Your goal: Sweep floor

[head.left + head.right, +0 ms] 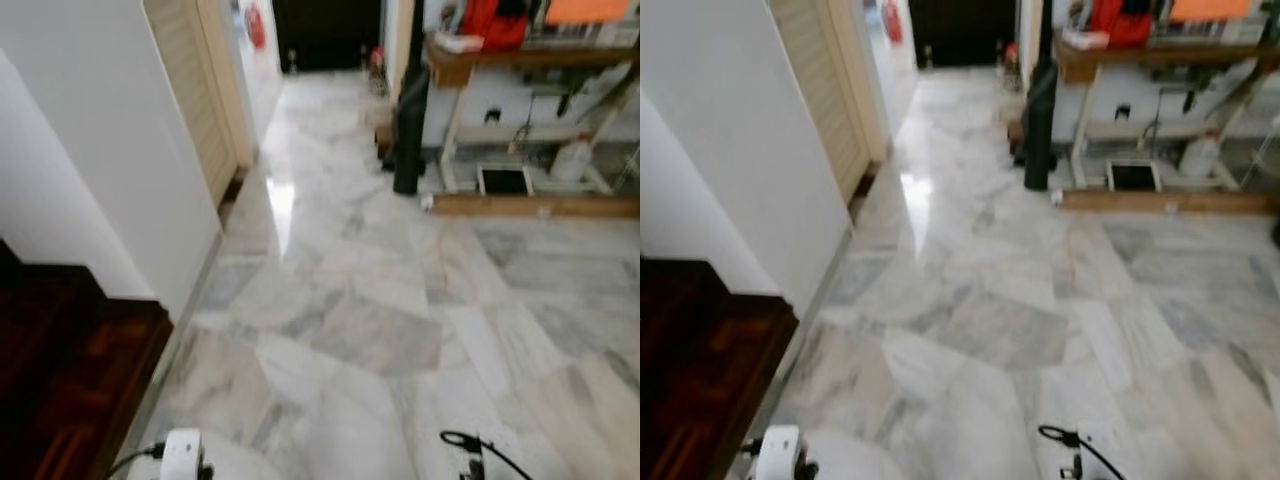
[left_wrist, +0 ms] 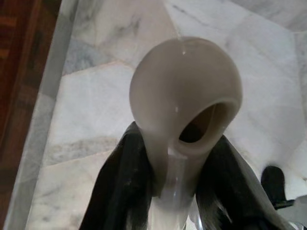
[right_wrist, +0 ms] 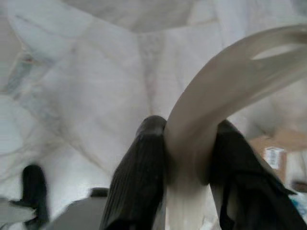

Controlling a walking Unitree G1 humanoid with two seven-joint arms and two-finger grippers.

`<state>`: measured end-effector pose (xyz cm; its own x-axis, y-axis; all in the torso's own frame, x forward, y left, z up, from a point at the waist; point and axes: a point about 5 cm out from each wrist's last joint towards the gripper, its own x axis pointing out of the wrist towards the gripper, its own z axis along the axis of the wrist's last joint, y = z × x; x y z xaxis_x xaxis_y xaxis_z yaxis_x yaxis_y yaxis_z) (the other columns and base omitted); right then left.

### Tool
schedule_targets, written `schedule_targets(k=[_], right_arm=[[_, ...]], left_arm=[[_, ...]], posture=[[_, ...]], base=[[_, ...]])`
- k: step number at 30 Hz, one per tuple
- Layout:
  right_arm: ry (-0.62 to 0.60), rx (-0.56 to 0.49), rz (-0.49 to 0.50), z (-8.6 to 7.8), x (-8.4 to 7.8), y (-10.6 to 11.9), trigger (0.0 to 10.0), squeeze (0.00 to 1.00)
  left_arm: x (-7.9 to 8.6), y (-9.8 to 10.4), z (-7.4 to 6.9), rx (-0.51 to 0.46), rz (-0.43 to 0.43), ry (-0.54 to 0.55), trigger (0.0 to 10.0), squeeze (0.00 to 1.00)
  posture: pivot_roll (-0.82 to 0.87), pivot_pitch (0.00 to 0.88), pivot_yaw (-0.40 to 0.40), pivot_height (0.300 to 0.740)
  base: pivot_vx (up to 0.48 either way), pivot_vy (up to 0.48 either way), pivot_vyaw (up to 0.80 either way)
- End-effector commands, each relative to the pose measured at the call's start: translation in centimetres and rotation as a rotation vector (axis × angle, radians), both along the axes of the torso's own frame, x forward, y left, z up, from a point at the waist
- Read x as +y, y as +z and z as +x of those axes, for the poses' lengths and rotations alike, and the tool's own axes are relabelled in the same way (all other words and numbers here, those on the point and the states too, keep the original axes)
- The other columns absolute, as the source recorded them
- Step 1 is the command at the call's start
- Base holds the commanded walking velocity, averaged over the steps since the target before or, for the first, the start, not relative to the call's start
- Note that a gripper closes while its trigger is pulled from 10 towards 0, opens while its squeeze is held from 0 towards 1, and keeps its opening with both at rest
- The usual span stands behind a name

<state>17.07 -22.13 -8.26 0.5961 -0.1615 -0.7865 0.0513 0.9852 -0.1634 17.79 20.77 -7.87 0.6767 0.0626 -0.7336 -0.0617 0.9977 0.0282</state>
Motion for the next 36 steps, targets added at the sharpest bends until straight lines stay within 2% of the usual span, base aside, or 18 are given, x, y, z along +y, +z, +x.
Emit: schedule_targets(k=[1, 36], right_arm=[[0.005, -0.012, 0.011, 0.36, 0.41, 0.09, 10.0, 0.00], [0.006, -0.018, 0.002, 0.75, -0.10, 0.36, 10.0, 0.00]], left_arm=[[0.49, 0.00, -0.17, 0.007, 0.004, 0.007, 10.0, 0.00], [-0.09, -0.06, 0.02, 0.006, -0.012, 0.021, 10.0, 0.00]], posture=[[-0.13, 0.020, 0.056, 0.740], [-0.14, 0.000, 0.033, 0.740]], base=[[0.251, 0.000, 0.00], [0.254, 0.000, 0.00]])
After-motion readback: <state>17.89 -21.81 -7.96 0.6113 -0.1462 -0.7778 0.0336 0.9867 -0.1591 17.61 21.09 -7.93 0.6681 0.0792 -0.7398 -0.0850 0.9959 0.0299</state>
